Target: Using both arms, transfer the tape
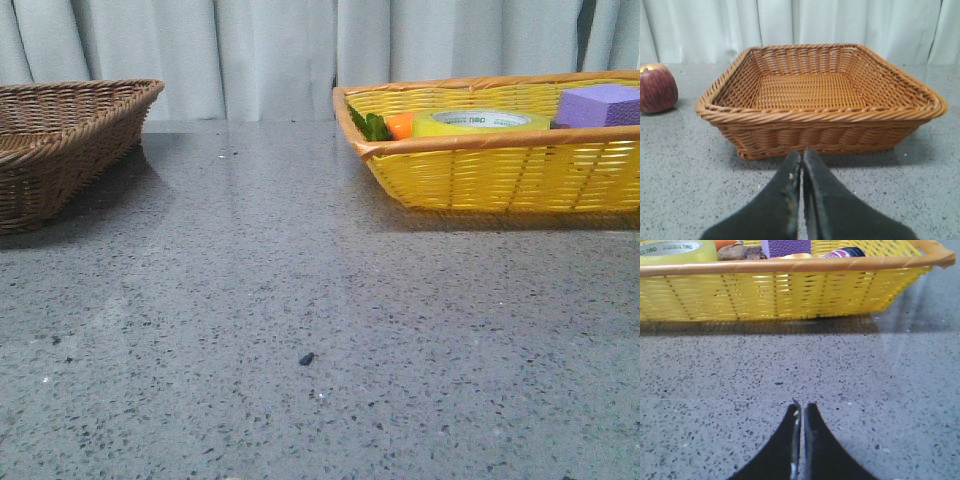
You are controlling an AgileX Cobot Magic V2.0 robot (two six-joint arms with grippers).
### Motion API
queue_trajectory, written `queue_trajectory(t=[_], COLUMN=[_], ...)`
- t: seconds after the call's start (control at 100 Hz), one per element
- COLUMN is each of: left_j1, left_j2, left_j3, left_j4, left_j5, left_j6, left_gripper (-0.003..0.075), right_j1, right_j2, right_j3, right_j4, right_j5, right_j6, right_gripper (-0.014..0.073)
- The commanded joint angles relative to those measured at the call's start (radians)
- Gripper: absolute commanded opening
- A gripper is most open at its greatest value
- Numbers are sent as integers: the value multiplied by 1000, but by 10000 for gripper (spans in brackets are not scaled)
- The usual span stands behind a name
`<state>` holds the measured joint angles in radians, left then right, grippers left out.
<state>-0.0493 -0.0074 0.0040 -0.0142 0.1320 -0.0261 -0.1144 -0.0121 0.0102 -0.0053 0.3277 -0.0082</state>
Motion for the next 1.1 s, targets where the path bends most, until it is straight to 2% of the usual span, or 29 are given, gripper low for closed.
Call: queue_trajectory(t=[0.0,0.16,0.34,0.53,0.78,1.0,1.09], left_j1=[1,1,1,1,1,1,1], left_j2=[-27,-27,-27,-27,-27,-1,45], left_j3=[9,9,9,8,-9,-105,-166], left_j4=[-9,-9,-9,-9,-9,8,49], left_j5=[-107,-115,-132,-225,-275,-276,-269], left_j6=[-13,-13,-13,-13,-13,-13,-13], left_gripper=[-20,-20,-20,-20,-21,-21,-21], right_j1=[-5,-5,-5,-5,-5,-5,-5], right_j2=[-19,-19,-19,-19,-19,-19,-9], right_j3=[22,22,22,22,13,-60,-111], right_j4=[-14,5,111,113,114,84,80], right_j5=[-75,-154,-207,-316,-502,-444,-350], right_j6=[1,1,1,1,1,1,1], right_gripper=[-67,-67,-67,-67,-67,-67,-67])
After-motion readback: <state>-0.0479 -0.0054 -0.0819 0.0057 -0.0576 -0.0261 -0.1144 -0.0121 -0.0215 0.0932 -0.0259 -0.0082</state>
